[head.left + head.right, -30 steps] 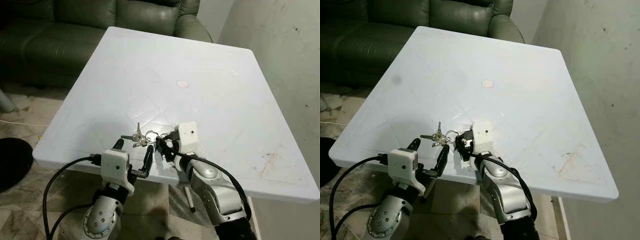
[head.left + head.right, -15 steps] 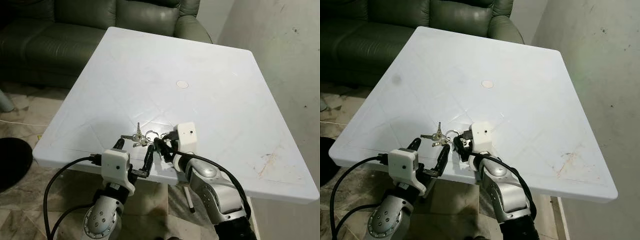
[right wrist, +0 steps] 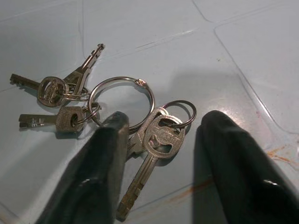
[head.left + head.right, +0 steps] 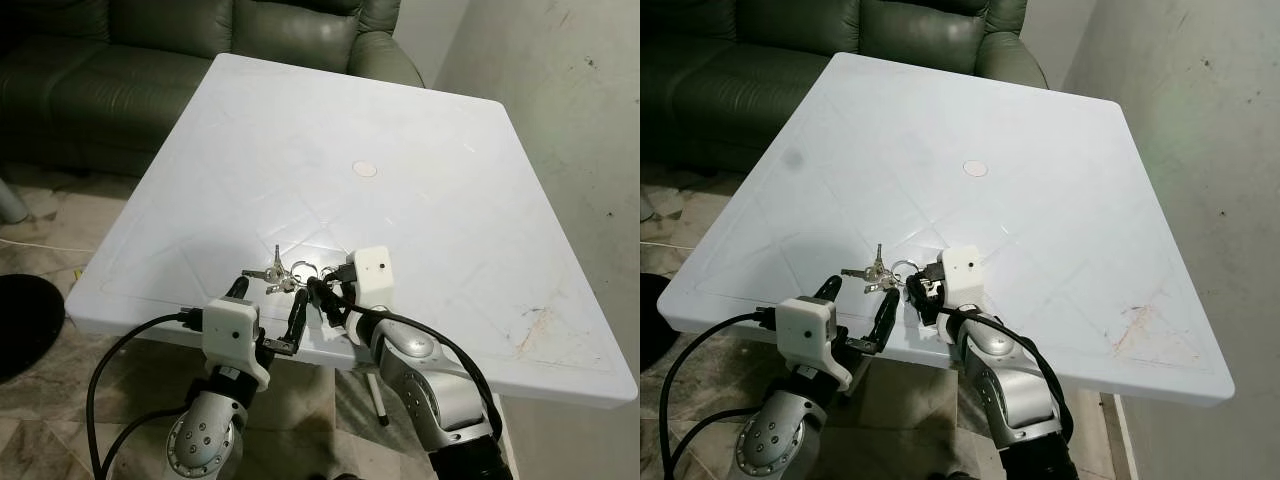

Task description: Hang keys on a hook

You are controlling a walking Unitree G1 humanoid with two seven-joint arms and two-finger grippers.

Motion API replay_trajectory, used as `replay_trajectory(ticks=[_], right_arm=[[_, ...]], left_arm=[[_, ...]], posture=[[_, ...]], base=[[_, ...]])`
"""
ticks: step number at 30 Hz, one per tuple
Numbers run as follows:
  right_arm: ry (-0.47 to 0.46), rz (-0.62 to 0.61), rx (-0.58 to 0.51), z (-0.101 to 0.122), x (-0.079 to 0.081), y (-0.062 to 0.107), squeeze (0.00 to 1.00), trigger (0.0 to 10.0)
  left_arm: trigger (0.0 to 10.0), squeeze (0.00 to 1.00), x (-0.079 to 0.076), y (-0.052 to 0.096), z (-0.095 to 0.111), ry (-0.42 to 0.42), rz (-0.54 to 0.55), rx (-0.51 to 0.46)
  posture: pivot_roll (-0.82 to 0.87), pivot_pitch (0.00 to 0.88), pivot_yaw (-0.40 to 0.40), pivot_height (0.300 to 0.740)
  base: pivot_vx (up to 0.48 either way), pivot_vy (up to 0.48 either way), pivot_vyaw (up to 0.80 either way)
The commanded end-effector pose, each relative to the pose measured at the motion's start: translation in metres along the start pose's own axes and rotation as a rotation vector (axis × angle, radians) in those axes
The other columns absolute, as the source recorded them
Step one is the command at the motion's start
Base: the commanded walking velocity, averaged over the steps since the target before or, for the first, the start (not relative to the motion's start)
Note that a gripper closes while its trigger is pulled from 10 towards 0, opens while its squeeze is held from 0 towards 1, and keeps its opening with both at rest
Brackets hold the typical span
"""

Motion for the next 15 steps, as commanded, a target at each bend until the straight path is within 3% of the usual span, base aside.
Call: replay_trajectory(ticks=[1, 15], right_arm=[[-0.006, -0.005, -0.012, 0.0001, 0.0004, 0.0017, 0.00, 0.0], [0.010, -0.007, -0.043, 0.0035, 0.0014, 0.0024, 0.00, 0.0]], left_arm=[[10.0, 0.00, -0.0028, -0.0002, 0.0017, 0.005, -0.002, -0.008], [10.0, 0.00, -0.0004, -0.0013, 0.0026, 0.001, 0.003, -0.011]], posture=[[0.14, 0.138, -0.163, 0.740], [0.14, 0.145, -0.159, 0.740]], base=[[0.000, 0.000, 0.00], [0.000, 0.000, 0.00]])
Point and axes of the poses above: a point about 5 cm out from each wrist's last joint towards the gripper, its own y axis pointing back from the gripper into the wrist, its own z axis along the axis of the wrist's last joint, x = y × z, the point moved 6 cm from there along -y, pointing out of the wrist towards the gripper, and after that the axes turned 3 degrees about -y, right-handed, at the moved point
